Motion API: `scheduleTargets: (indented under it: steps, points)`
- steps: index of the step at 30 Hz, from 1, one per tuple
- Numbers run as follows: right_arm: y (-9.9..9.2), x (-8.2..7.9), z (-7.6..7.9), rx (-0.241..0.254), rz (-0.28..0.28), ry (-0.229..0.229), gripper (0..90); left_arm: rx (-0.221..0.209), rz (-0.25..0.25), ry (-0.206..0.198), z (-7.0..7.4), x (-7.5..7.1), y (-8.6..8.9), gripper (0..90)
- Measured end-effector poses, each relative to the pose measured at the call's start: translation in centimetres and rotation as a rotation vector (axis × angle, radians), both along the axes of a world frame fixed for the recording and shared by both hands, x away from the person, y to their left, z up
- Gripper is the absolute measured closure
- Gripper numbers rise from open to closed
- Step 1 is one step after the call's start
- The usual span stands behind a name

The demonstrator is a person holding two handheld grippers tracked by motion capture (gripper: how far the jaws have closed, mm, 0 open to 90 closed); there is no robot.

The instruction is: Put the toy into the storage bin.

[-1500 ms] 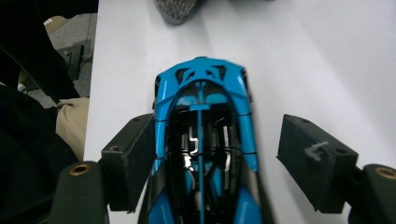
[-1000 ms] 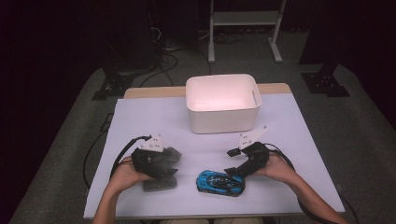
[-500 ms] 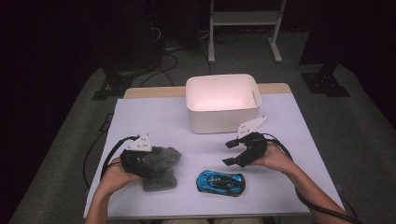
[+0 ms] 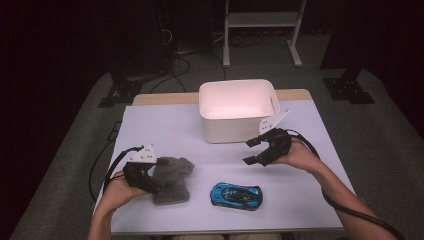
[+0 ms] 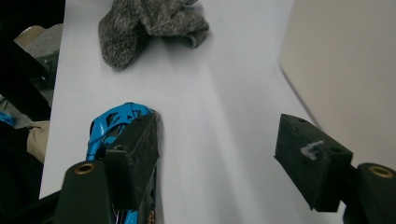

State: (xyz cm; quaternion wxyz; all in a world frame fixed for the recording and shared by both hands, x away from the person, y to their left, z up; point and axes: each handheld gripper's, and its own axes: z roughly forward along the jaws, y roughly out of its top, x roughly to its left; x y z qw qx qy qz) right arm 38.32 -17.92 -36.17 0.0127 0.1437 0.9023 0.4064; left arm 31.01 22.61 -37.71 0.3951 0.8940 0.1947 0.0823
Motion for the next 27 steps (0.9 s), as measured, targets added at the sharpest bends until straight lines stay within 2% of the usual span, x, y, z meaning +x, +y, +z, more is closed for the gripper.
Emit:
scheduleTargets:
  steps: [9, 21, 27]
  points:
    - [-0.5, 1.1, 3.4, -0.001, 0.01, -0.036, 27.2, 0.006, 0.003, 0.008, 0.0, 0.3, 0.0, 19.1]
    - [0.5, 2.9, 5.6, -0.032, 0.037, -0.052, 27.5, -0.002, -0.004, 0.007, 0.1, 0.1, 0.4, 17.9]
    - [1.1, 4.4, 7.1, -0.048, 0.051, -0.064, 27.9, 0.0, -0.007, 0.003, 0.2, 0.1, 0.4, 17.3]
